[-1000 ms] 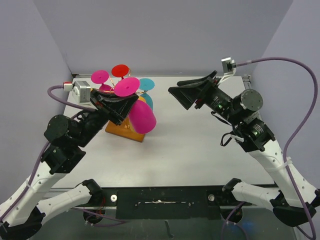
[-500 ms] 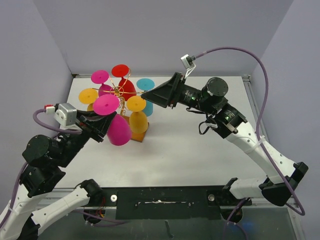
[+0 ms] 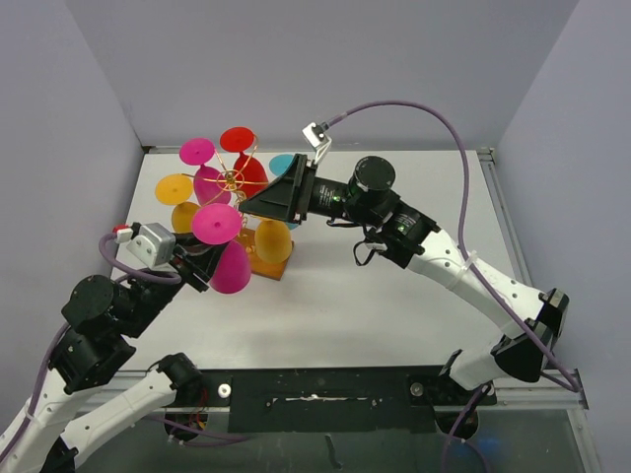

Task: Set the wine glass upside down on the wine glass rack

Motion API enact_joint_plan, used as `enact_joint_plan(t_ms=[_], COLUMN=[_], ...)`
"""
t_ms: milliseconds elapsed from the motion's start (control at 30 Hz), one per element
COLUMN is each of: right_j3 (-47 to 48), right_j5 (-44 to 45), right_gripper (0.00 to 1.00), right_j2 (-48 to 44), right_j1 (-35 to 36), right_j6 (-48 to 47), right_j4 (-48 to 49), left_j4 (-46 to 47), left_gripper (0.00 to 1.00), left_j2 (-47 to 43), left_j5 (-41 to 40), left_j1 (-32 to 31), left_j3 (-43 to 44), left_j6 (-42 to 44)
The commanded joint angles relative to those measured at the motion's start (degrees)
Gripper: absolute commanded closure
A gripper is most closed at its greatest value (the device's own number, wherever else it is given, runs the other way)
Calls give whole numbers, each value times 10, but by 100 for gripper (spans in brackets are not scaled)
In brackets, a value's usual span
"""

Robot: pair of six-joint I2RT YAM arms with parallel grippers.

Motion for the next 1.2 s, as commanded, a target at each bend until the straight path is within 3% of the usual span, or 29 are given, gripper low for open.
enact_joint_plan(t_ms=[0,567,733,900,1067,1167], right_j3=[25,7,-3,-12,-30,-39], right_j5=[-20,-35,-36,-22,15,27], right_gripper=[55,75,86,100,100,100], right_j2=[4,30,33,28,10,3], right_j1=[13,29,29,26,11,-1], right_j6=[24,69,87,89,84,89], right_j4=[48,88,99,100,95,92], left_j4=[24,27,32,20,-7,-14], left_gripper=[100,100,100,67,49,46], left_j2=[-12,-10,-7,-6,-12,-25], left_j5=[7,6,7,-14,-15,-5], left_j1=[2,2,2,2,2,2], left_j3=[14,-1,-4,-5,-3,-4], left_j6=[32,42,39,18,-8,-46])
